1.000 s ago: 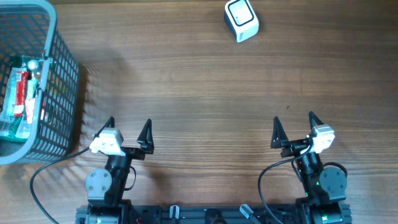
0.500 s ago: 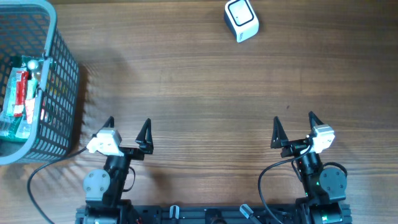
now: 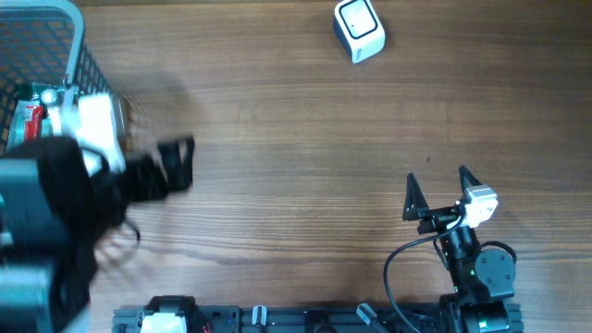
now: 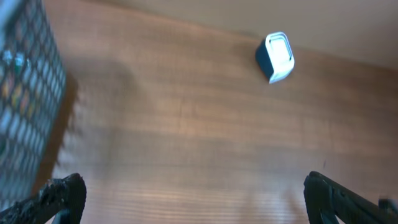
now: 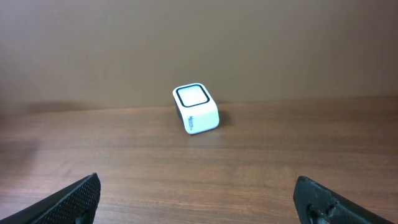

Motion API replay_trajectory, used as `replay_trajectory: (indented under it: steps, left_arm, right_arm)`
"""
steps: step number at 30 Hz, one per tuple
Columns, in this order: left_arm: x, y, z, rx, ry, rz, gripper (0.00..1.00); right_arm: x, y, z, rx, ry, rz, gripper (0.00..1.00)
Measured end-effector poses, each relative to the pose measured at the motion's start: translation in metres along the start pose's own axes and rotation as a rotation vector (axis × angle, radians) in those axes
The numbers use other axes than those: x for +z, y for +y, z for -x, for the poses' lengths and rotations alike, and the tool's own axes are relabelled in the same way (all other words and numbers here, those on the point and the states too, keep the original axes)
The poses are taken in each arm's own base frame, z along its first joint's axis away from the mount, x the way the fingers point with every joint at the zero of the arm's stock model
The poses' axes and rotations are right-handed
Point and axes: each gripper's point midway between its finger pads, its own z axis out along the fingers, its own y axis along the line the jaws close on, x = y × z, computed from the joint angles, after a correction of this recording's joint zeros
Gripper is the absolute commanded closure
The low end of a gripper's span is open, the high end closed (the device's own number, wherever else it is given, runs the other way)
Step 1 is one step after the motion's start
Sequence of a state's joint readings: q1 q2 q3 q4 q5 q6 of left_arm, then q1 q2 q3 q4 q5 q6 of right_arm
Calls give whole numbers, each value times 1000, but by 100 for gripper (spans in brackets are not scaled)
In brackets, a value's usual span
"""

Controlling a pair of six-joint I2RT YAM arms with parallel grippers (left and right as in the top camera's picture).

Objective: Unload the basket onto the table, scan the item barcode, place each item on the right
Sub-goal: 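Reach the left gripper into the basket and grasp the yellow oil bottle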

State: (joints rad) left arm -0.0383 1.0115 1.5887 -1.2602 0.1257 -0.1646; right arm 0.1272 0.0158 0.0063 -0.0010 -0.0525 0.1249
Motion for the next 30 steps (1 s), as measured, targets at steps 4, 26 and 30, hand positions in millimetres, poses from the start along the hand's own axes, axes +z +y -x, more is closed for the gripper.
replay_trajectory:
  steps: [4,26,30]
  left_arm:
    - [42,-6,50,20,-7,-1,7]
    - [117,278,92,-245,-30,525,0]
    - [159,295,69,-190,92,480,3]
  right_arm:
    - [0,0,0,0,0,0,0]
    - [0,0,0,0,0,0,0]
    - [0,0,0,0,0,0,0]
